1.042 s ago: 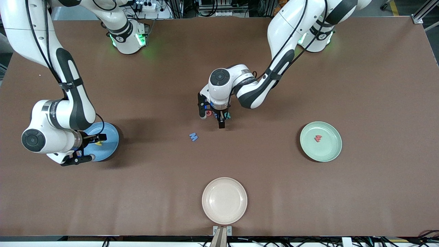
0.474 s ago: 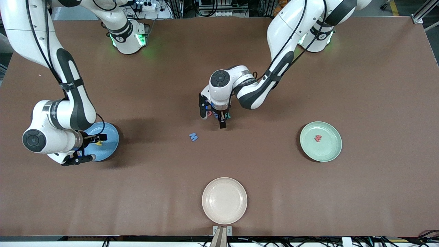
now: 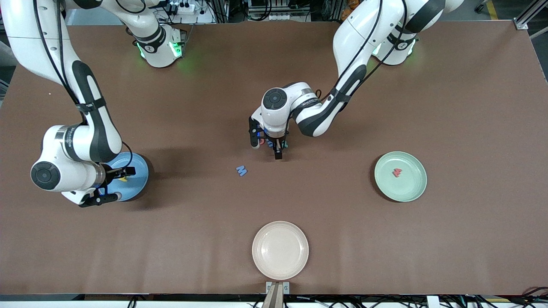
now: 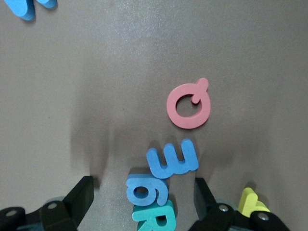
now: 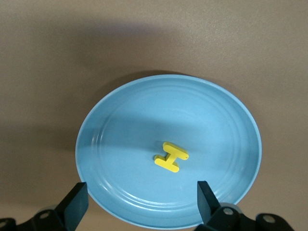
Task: Sort uppercase to blue plate, lowercase to green plate
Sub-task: 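Grasp the blue g letter with the left gripper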
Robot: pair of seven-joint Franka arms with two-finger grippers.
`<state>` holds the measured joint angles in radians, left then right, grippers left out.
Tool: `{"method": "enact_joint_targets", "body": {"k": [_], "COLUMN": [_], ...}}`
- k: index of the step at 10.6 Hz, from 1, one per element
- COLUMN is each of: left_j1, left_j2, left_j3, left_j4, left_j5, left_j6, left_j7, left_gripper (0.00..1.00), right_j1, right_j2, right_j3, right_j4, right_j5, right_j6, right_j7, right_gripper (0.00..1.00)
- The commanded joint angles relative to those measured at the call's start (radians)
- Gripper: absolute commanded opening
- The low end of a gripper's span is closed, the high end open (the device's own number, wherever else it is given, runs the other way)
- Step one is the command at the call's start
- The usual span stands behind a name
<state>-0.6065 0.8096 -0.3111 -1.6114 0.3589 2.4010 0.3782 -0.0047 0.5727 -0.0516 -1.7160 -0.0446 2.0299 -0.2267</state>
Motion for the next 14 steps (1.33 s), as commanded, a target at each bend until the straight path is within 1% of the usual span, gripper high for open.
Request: {"method": "enact_joint_targets", "body": {"k": [1,2,4,5,7,9,11,12,13,14], "left_j1": [0.004,0.004,0.004,0.004,0.004,0.004,0.005,0.005,0.01,0.016], "left_j2": [-0.001,-0.001,0.0,0.0,0.0,0.002,0.0,-0.001,-0.006,-0.015], "left_j3": [-0.003,-0.003,-0.003,-0.003,-0.003,-0.003,-0.005,-0.003,-0.005,-0.005], "left_j4": [-0.002,-0.002,-0.002,-0.001,-0.001,0.001,0.001,0.001,-0.001,0.001], "left_j5": [0.023,0.023,0.023,0.022,0.022,0.022,0.022,0.022,0.022,0.019], "left_j6": [-0.003,-0.003,-0.003,-0.003,-0.003,-0.003,-0.003,-0.003,-0.005,-0.031], "left_j7": [0.01,0.01,0.008,0.005,0.005,-0.001,-0.002,-0.002,-0.001,-0.001], "left_gripper": [0.88,0.86,0.78,0.75,0.72,0.62,0.38,0.33,0.27,0.2], "right_j1": [0.003,0.012,0.026,0.023,0.017,0.017,0.014,0.014,0.011,0.015], "right_j2": [-0.004,-0.004,-0.004,-0.004,-0.004,-0.004,0.001,0.001,0.003,0.003], "right_j3": [0.004,0.004,0.004,0.004,0.004,0.004,0.004,0.004,0.004,0.004], "right_j4": [-0.004,-0.002,-0.004,-0.004,-0.004,-0.005,-0.005,-0.005,-0.004,-0.004], "right_j5": [0.005,0.005,0.005,0.005,0.005,0.005,0.005,0.005,0.005,0.005], "right_j6": [0.007,0.007,0.004,0.006,0.007,0.007,0.009,0.009,0.009,0.009], "right_j7": [-0.006,0.0,0.003,0.003,0.0,0.001,-0.005,-0.005,-0.008,-0.006], "right_gripper": [1.0,1.0,1.0,1.0,1.0,1.0,1.0,1.0,1.0,1.0]}}
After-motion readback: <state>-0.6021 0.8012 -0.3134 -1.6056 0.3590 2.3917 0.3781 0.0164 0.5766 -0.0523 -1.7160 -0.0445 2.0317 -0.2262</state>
